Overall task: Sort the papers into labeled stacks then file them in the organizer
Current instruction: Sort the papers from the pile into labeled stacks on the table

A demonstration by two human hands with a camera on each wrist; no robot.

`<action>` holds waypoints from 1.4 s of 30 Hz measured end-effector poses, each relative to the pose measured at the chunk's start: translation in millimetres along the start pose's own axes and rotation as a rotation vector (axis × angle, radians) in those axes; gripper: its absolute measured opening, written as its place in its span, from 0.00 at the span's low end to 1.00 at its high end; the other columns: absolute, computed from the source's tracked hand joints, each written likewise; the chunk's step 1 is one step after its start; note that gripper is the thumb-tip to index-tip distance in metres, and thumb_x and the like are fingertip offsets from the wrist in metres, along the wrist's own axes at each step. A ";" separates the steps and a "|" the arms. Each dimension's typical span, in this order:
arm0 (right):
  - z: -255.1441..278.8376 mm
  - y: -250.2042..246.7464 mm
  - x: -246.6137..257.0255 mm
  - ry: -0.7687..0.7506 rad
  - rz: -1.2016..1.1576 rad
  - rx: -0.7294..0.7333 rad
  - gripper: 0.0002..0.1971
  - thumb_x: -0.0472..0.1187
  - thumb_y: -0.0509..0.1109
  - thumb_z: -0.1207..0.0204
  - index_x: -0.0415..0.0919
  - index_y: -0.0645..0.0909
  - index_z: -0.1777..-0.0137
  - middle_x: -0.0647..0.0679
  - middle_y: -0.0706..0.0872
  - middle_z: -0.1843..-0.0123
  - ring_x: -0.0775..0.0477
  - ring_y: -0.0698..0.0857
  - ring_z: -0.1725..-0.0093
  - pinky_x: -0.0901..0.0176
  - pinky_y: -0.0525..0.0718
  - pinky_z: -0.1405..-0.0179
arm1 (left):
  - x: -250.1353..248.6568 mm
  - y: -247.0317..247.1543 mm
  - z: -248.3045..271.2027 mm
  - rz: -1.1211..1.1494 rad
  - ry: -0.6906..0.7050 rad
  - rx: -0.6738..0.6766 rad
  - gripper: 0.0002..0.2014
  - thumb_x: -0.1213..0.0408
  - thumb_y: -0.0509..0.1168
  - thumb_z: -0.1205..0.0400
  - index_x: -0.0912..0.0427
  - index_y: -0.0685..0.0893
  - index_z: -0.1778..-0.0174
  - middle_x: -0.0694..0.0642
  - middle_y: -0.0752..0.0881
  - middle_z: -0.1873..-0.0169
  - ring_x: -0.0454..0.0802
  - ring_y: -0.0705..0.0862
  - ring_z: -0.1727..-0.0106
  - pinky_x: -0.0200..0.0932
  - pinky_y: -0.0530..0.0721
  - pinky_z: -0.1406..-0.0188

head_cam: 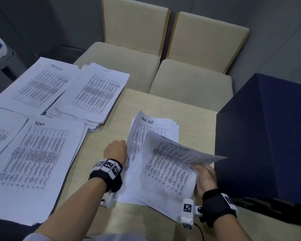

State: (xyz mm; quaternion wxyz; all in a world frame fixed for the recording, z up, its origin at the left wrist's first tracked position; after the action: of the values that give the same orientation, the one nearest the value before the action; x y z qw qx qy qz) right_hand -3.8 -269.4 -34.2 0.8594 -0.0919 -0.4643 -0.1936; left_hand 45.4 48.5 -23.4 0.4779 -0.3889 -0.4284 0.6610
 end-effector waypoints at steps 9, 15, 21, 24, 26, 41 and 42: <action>-2.6 5.9 -5.3 0.041 0.008 -0.021 0.09 0.26 0.61 0.27 0.29 0.82 0.51 0.35 0.88 0.56 0.38 0.85 0.55 0.52 0.81 0.56 | 4.7 -23.7 -3.8 0.233 0.154 -0.148 0.07 0.68 0.58 0.17 0.63 0.80 0.56 0.64 0.86 0.63 0.64 0.84 0.62 0.49 0.77 0.66; 1.9 18.8 8.3 0.015 0.025 0.084 0.11 0.21 0.60 0.25 0.33 0.82 0.59 0.49 0.90 0.69 0.50 0.88 0.67 0.60 0.81 0.66 | 13.4 -9.8 11.2 1.003 0.202 0.062 0.13 0.77 0.70 0.23 0.57 0.82 0.69 0.44 0.81 0.80 0.40 0.76 0.75 0.38 0.75 0.67; -3.3 18.1 -2.2 -0.024 0.044 0.104 0.08 0.21 0.66 0.26 0.28 0.80 0.48 0.32 0.88 0.47 0.33 0.85 0.41 0.52 0.82 0.42 | 18.5 15.8 7.3 0.731 0.028 0.044 0.20 0.80 0.62 0.26 0.57 0.85 0.43 0.52 0.89 0.48 0.50 0.86 0.46 0.44 0.83 0.42; -0.3 14.9 1.1 -0.063 0.074 0.099 0.14 0.20 0.66 0.27 0.34 0.82 0.46 0.37 0.89 0.47 0.38 0.86 0.42 0.52 0.82 0.45 | 25.9 21.4 4.5 0.534 -0.197 0.000 0.16 0.59 0.73 0.25 0.61 0.80 0.46 0.57 0.84 0.51 0.58 0.84 0.49 0.44 0.80 0.52; -0.4 13.0 2.2 -0.070 0.074 0.116 0.22 0.19 0.64 0.28 0.38 0.82 0.39 0.41 0.88 0.45 0.43 0.86 0.43 0.53 0.81 0.43 | 22.6 20.5 3.4 0.518 -0.221 0.007 0.11 0.58 0.74 0.26 0.59 0.81 0.57 0.57 0.86 0.58 0.58 0.84 0.55 0.42 0.79 0.60; -2.0 15.3 0.0 -0.007 0.070 0.018 0.10 0.18 0.64 0.30 0.29 0.83 0.55 0.39 0.87 0.59 0.42 0.84 0.57 0.50 0.81 0.46 | 4.0 -13.0 -3.6 0.058 0.070 -0.032 0.11 0.51 0.64 0.17 0.54 0.84 0.57 0.54 0.85 0.62 0.55 0.83 0.61 0.41 0.78 0.65; -2.7 14.2 0.2 -0.004 0.078 0.016 0.10 0.18 0.64 0.30 0.26 0.83 0.52 0.39 0.87 0.58 0.40 0.84 0.56 0.48 0.80 0.42 | 0.8 -15.9 -1.8 -0.029 0.110 -0.057 0.12 0.52 0.61 0.16 0.55 0.85 0.56 0.54 0.86 0.62 0.56 0.85 0.61 0.42 0.80 0.64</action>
State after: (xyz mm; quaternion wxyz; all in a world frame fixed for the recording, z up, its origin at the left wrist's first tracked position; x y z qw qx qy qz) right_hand 4.3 -257.5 -35.2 0.8660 -0.1034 -0.4637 -0.1558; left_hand 51.6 52.5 -9.2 0.4989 -0.4317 -0.4257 0.6193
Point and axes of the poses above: each hand's wrist, its own z-axis away from the middle knuckle, its own y-axis out of the palm, x = y × z, the point moved 5 cm from there along -z, towards the middle knuckle
